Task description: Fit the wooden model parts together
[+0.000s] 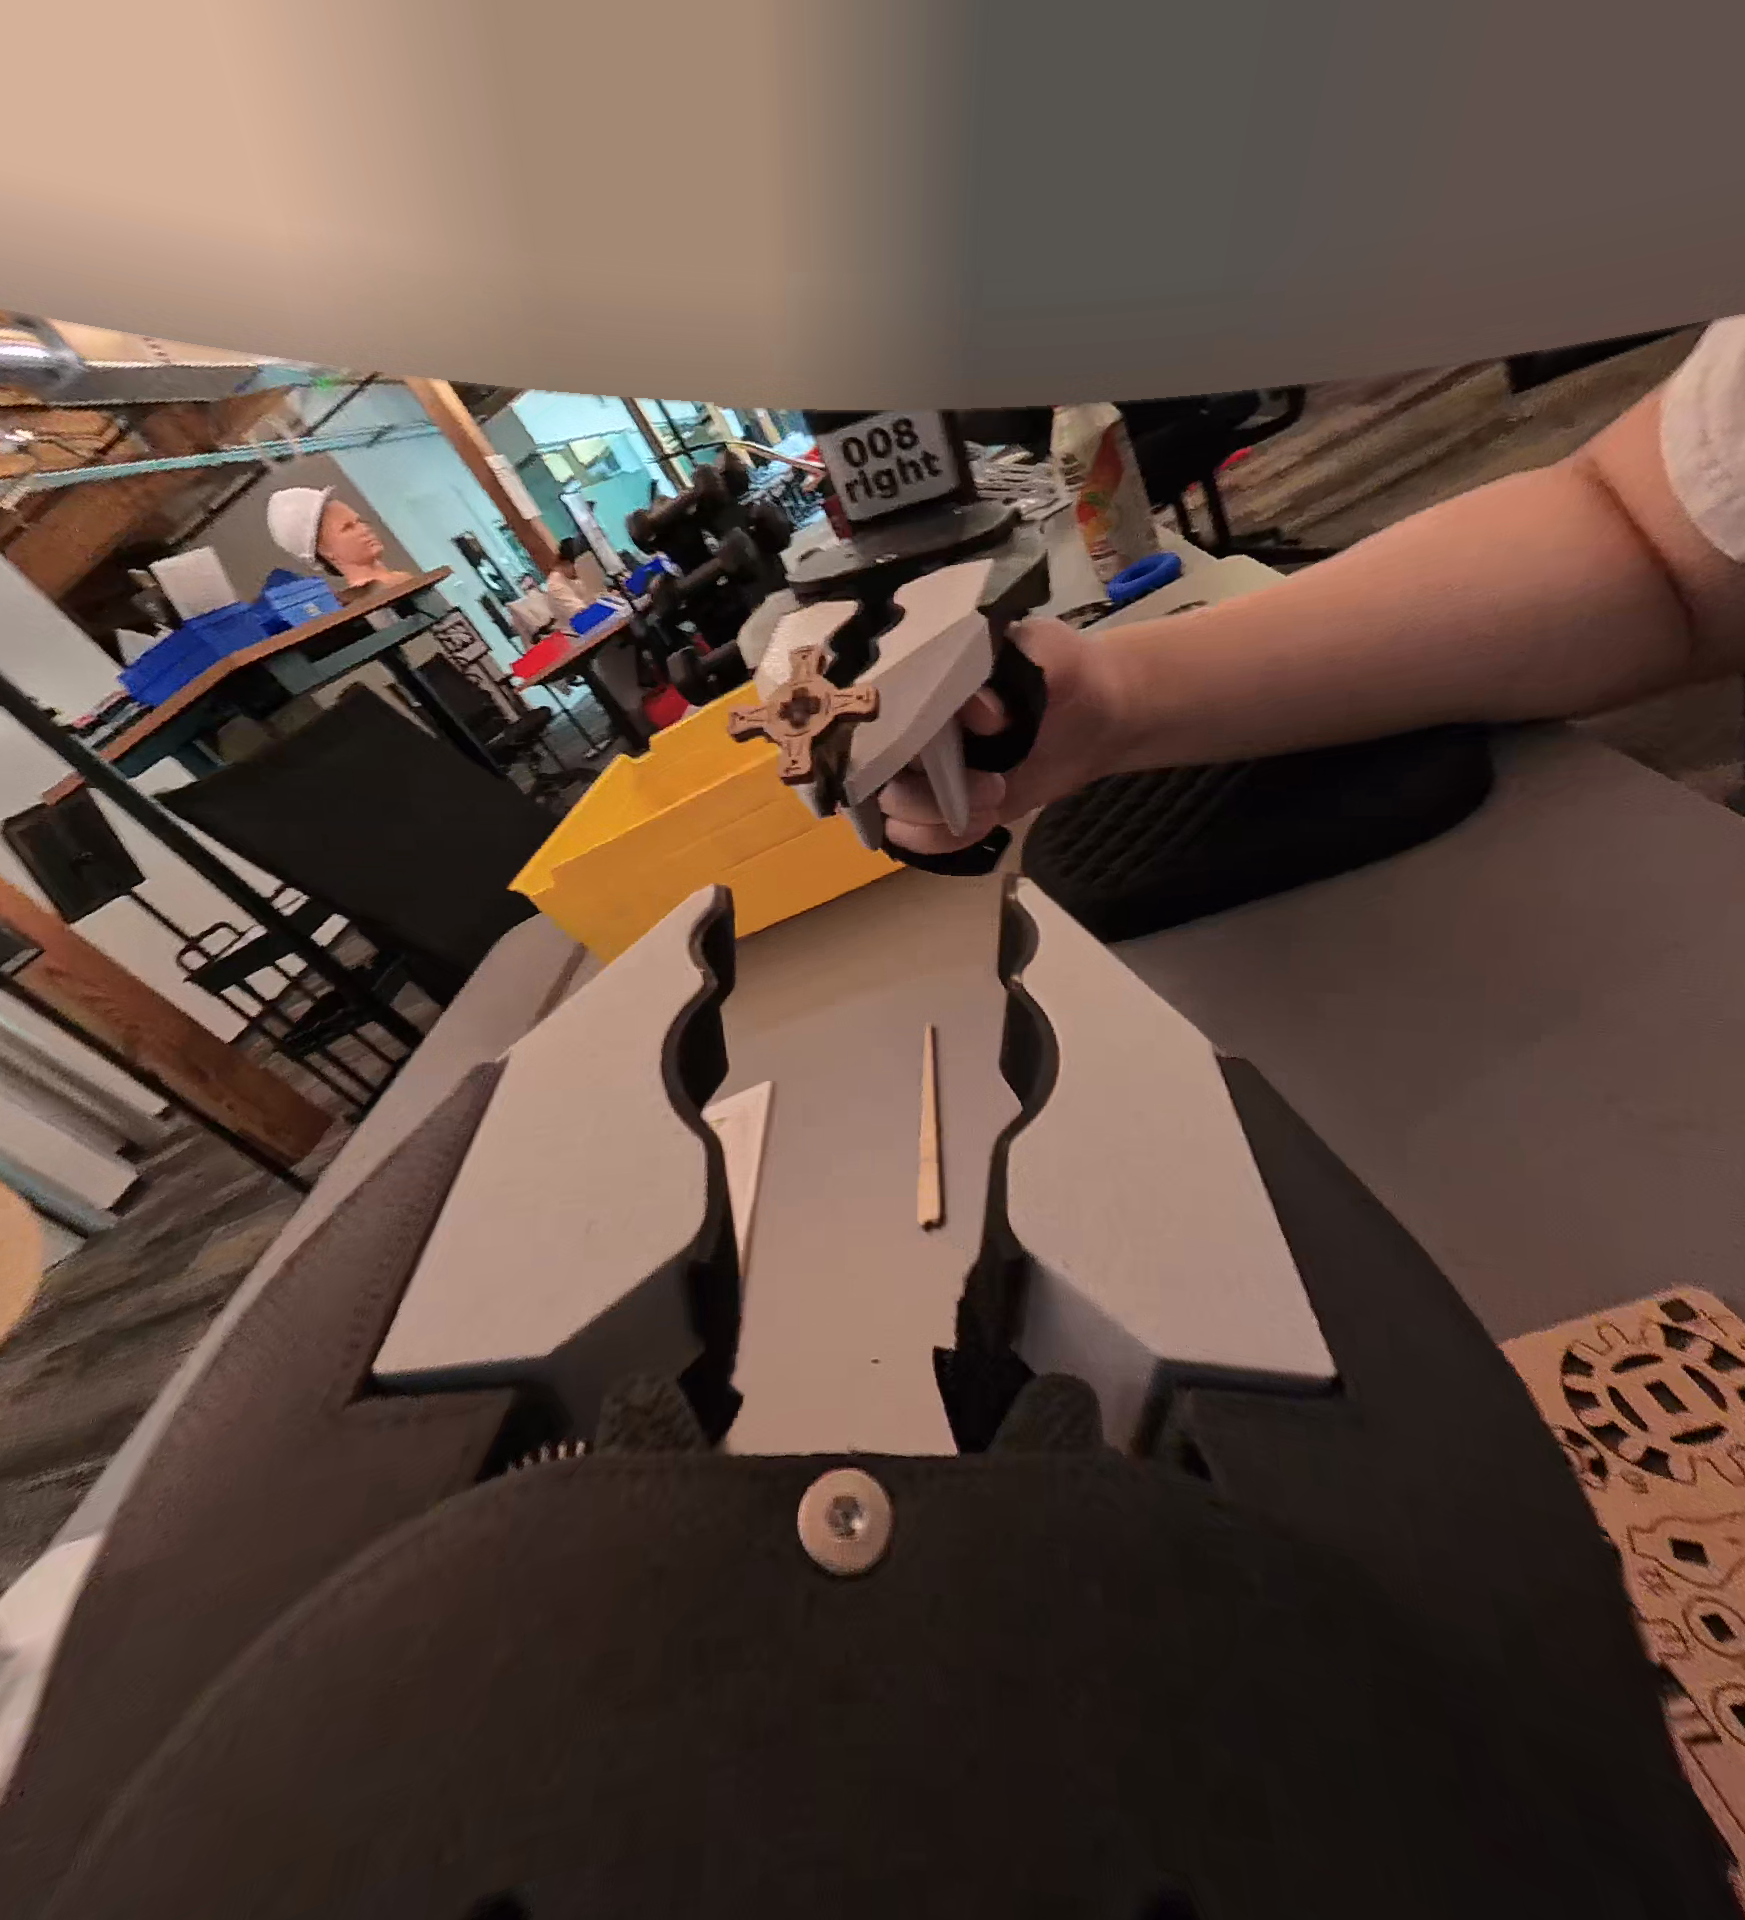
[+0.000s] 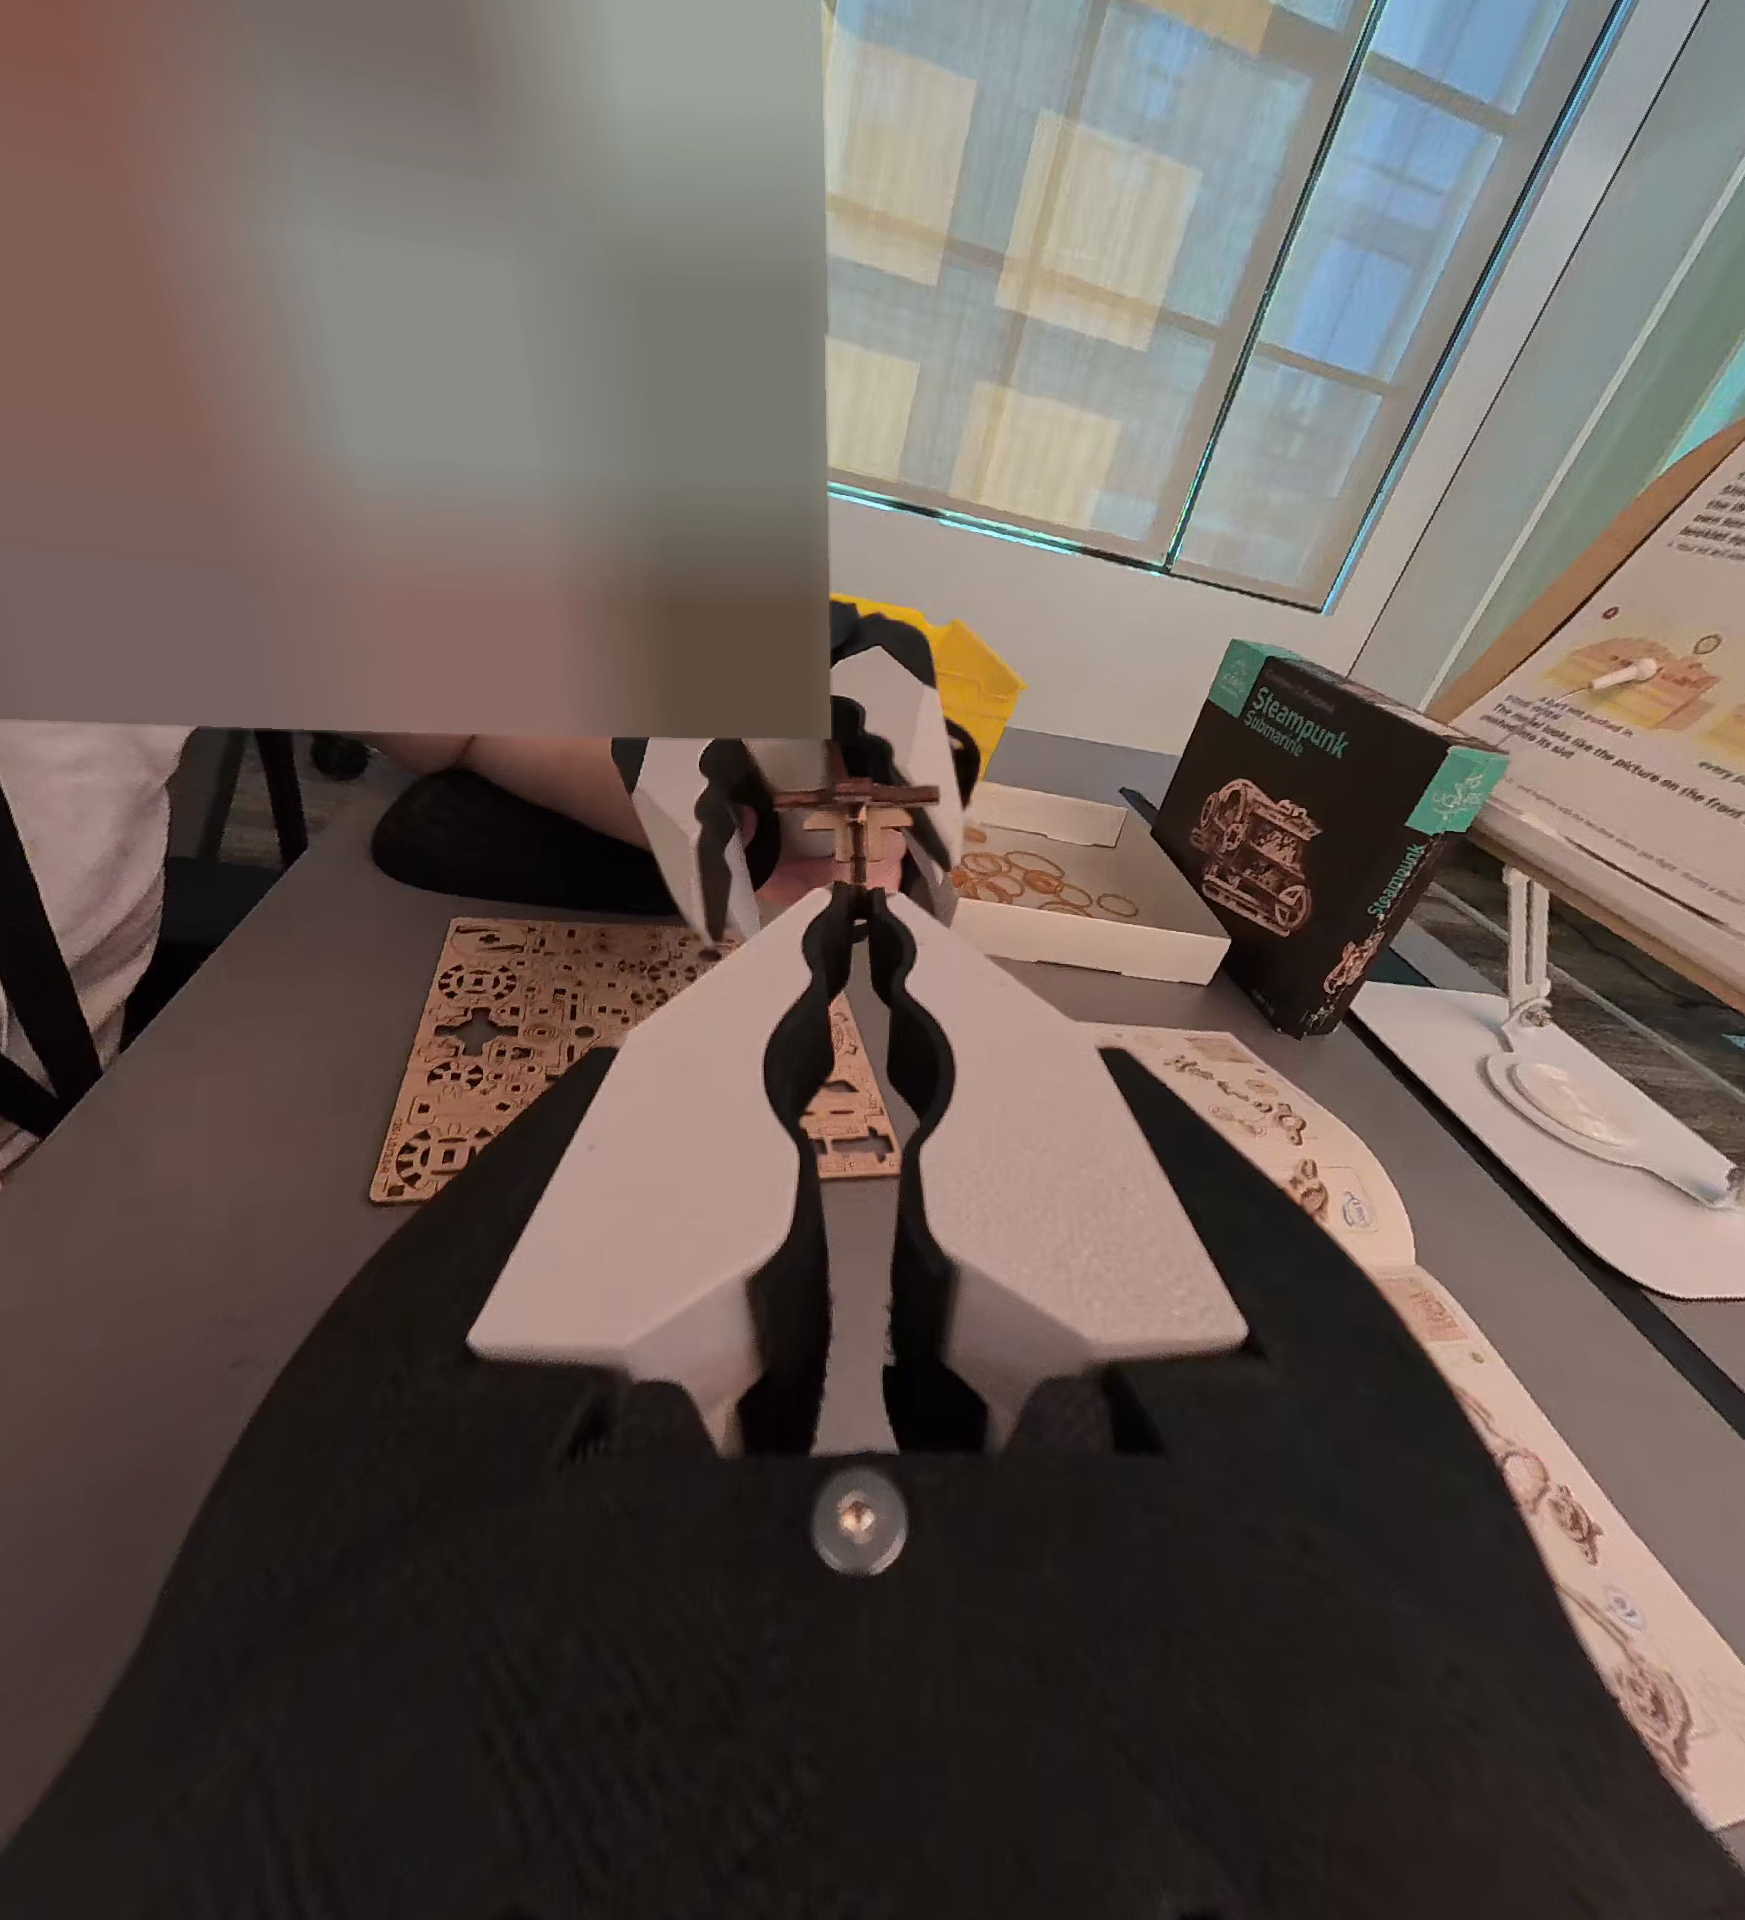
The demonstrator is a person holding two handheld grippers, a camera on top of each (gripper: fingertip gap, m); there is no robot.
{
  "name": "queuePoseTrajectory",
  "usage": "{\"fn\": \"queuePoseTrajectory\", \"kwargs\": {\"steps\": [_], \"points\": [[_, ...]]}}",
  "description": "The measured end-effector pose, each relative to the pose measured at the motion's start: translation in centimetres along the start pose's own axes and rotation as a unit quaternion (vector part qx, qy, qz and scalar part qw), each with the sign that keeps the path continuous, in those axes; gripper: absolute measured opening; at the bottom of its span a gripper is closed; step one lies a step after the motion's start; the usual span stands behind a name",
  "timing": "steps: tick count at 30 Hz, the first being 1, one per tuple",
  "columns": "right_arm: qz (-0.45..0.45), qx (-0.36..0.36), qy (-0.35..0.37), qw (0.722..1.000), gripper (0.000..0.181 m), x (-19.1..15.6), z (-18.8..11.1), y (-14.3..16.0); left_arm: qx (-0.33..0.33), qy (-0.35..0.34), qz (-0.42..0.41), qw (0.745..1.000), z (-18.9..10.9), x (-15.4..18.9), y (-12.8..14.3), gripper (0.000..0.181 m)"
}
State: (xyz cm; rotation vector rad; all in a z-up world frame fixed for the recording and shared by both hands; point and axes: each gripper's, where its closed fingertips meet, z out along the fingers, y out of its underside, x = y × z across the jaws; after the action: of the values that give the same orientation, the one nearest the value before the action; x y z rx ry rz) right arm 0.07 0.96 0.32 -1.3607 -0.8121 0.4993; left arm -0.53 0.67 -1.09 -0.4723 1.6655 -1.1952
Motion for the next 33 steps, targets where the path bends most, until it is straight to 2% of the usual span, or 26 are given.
{"fn": "queuePoseTrajectory", "kwargs": {"steps": [5, 8, 11, 14, 16, 19, 22, 25, 28, 33], "points": [[0.022, -0.055, -0.022, 0.998, 0.001, -0.2, 0.4, 2.2, -0.031, 0.033, -0.014, 0.999, 0.3, 0.6, 2.2, 0.051], [0.031, -0.121, -0.032, 0.992, 0.001, 0.1, 0.4, 4.6, -0.042, 0.032, 0.003, 0.999, -0.2, -0.1, 3.0, 0.047], [0.024, -0.171, -0.03, 0.984, 0.001, 0.7, 0.5, 5.6, 0.029, -0.055, 0.034, 0.997, -2.9, -4.1, -0.1, 0.037], [0.031, -0.188, -0.076, 0.979, 0.001, -0.2, 1.3, 4.4, 0.114, -0.142, -0.028, 0.983, -6.7, -9.0, -2.9, 0.041], [0.023, -0.246, -0.123, 0.961, 0.001, -0.7, 1.3, 5.5, 0.14, -0.169, -0.081, 0.972, -8.3, -11.2, -2.5, 0.045], [0.021, -0.311, -0.167, 0.935, 0.001, 0.0, 1.8, 8.0, 0.132, -0.231, -0.121, 0.956, -9.9, -14.1, 0.0, 0.046], [0.053, -0.301, -0.198, 0.931, 0.001, 0.8, 3.0, 9.7, 0.151, -0.291, -0.139, 0.934, -12.0, -16.1, 0.2, 0.045], [0.075, -0.29, -0.216, 0.929, 0.001, 0.5, 3.4, 11.1, 0.17, -0.316, -0.152, 0.921, -13.2, -17.0, 0.3, 0.044], [0.047, -0.296, -0.204, 0.932, 0.001, 0.0, 2.7, 12.7, 0.154, -0.316, -0.16, 0.922, -12.7, -17.0, 1.4, 0.044], [0.047, -0.295, -0.216, 0.93, 0.001, -0.8, 2.5, 13.4, 0.14, -0.32, -0.155, 0.924, -12.3, -16.9, 1.8, 0.041]]}}
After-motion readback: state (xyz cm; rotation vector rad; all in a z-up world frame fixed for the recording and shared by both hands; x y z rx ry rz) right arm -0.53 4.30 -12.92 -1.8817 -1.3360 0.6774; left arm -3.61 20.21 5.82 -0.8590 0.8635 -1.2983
